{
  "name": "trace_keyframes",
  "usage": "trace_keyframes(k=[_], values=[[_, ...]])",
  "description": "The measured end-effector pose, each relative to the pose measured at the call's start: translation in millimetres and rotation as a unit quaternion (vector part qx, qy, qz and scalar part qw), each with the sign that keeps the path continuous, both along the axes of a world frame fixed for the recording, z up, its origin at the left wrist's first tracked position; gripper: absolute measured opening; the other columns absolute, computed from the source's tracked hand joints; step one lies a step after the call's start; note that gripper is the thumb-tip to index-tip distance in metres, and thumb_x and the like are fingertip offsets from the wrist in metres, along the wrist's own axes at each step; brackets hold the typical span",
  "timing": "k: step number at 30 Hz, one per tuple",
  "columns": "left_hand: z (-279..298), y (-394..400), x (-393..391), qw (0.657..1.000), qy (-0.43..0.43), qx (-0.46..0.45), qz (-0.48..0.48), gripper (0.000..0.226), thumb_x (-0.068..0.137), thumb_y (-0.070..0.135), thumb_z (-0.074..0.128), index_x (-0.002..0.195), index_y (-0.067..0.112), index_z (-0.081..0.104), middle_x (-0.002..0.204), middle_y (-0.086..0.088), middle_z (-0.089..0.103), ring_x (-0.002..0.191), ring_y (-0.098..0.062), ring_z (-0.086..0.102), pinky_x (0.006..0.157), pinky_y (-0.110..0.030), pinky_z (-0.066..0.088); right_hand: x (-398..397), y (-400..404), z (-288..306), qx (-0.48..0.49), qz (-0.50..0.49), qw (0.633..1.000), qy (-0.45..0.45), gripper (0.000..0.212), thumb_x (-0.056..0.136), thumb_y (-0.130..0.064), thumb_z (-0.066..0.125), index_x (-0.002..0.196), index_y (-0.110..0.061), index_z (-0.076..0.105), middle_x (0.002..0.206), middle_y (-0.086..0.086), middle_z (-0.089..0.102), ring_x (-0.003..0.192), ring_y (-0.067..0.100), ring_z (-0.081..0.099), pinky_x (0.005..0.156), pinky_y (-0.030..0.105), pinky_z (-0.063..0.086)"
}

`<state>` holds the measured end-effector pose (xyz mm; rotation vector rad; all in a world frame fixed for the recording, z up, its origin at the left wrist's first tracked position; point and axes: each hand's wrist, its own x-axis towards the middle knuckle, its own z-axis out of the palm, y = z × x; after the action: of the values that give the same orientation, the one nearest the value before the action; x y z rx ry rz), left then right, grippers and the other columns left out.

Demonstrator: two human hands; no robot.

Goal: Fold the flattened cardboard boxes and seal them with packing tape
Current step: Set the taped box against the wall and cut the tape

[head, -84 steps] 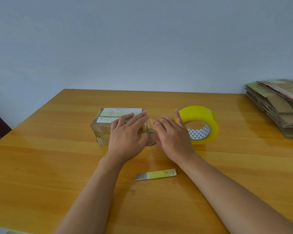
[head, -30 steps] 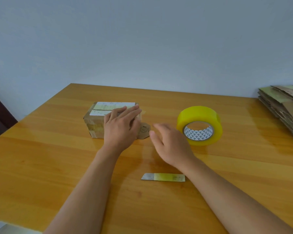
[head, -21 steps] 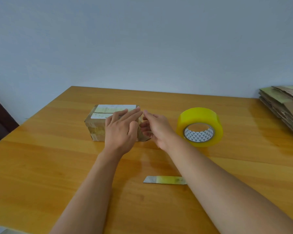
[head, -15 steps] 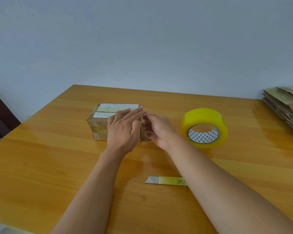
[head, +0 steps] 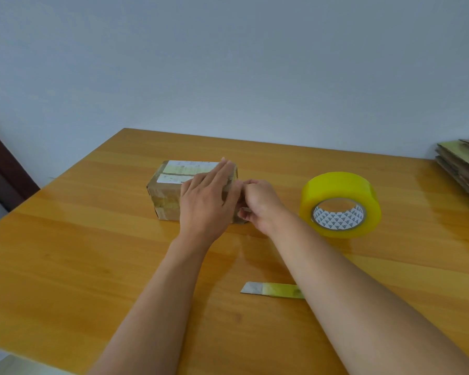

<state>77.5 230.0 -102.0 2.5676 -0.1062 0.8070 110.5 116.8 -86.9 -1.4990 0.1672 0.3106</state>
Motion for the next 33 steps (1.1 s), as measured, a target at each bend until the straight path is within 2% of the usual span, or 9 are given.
trace_keyframes(k=[5,11,13,17,21,24,29,31,33], values=[[-1.1,-8.9,5.6,0.999,-0.008,-0.004,0.047,0.042,0.094,0.039,0.048,0.127,0.021,0.067,0.132,0.007,0.064,0.122,-0.019,0.054,0.099,-0.032,0.025,0.1,1.1,-1.3,0.040,-0.005,0.999,0.028,0.022,0.101,-0.020,0.055,0.080,-0.014,0.057,0.069,0.004,0.058,0.059,0.017,0.050,0.050,0.026,0.041],[0.0,-7.4,4.6,0.999,-0.010,-0.009,0.045,0.040,0.090,0.032,0.061,0.128,0.021,0.066,0.132,0.007,0.065,0.121,-0.019,0.054,0.098,-0.029,0.023,-0.8,0.6,-9.3,0.081,-0.021,0.993,0.081,0.015,0.097,-0.016,0.062,0.104,-0.011,0.050,0.072,0.006,0.056,0.053,0.015,0.048,0.045,0.024,0.047],[0.7,-6.6,2.8,0.999,-0.001,0.001,0.038,0.046,0.088,0.033,0.062,0.131,0.021,0.062,0.134,0.007,0.063,0.123,-0.020,0.053,0.099,-0.030,0.023,-1.5,1.7,-10.3,0.073,-0.024,0.995,0.063,0.013,0.099,-0.019,0.061,0.099,-0.012,0.050,0.078,0.009,0.060,0.058,0.017,0.052,0.050,0.027,0.051],[4.2,-3.3,-2.9,0.999,0.026,0.022,0.022,0.064,0.083,0.037,0.057,0.143,0.017,0.048,0.147,0.002,0.051,0.131,-0.021,0.048,0.106,-0.032,0.023,-0.8,4.7,-9.1,0.067,-0.016,0.997,0.022,0.031,0.096,-0.040,0.063,0.101,-0.010,0.058,0.094,0.013,0.071,0.081,0.030,0.068,0.070,0.040,0.060],[7.5,1.6,-9.3,0.999,0.035,-0.016,-0.015,0.073,0.079,0.039,0.042,0.148,0.016,0.039,0.156,0.001,0.040,0.136,-0.019,0.044,0.111,-0.035,0.025,-3.8,5.0,-11.0,0.070,-0.009,0.997,0.033,0.024,0.100,-0.033,0.058,0.095,-0.009,0.055,0.095,0.016,0.063,0.085,0.029,0.054,0.073,0.039,0.050],[5.6,6.1,-12.8,0.999,0.010,-0.019,-0.045,0.067,0.079,0.041,0.036,0.140,0.016,0.047,0.155,0.001,0.041,0.135,-0.015,0.045,0.111,-0.031,0.024,-5.5,5.1,-8.3,0.047,-0.016,0.998,0.031,0.025,0.103,-0.031,0.052,0.091,-0.010,0.056,0.093,0.016,0.061,0.084,0.028,0.053,0.073,0.040,0.050],[6.2,13.0,-18.4,0.988,-0.052,-0.114,-0.087,0.056,0.082,0.032,0.040,0.132,0.011,0.056,0.145,-0.002,0.051,0.131,-0.014,0.046,0.103,-0.033,0.038,-9.0,11.9,6.1,-0.074,-0.012,0.996,-0.044,0.048,0.090,-0.061,0.058,0.091,-0.013,0.052,0.073,0.005,0.058,0.054,0.022,0.053,0.046,0.027,0.044],[6.5,15.5,-19.2,0.984,-0.108,-0.136,-0.043,0.048,0.087,0.027,0.044,0.128,0.006,0.058,0.136,-0.007,0.057,0.126,-0.021,0.051,0.100,-0.035,0.044,-11.3,13.9,9.7,-0.112,0.002,0.992,-0.051,0.044,0.089,-0.057,0.062,0.090,-0.016,0.048,0.081,0.006,0.060,0.058,0.022,0.056,0.048,0.027,0.048],[7.0,22.8,-16.0,0.976,-0.163,-0.132,0.068,0.043,0.090,0.026,0.050,0.127,0.004,0.059,0.131,-0.010,0.059,0.124,-0.029,0.051,0.104,-0.039,0.038,-13.0,14.7,12.7,-0.142,0.006,0.988,-0.063,0.041,0.090,-0.054,0.062,0.093,-0.015,0.050,0.086,0.006,0.060,0.063,0.023,0.059,0.051,0.030,0.054]])
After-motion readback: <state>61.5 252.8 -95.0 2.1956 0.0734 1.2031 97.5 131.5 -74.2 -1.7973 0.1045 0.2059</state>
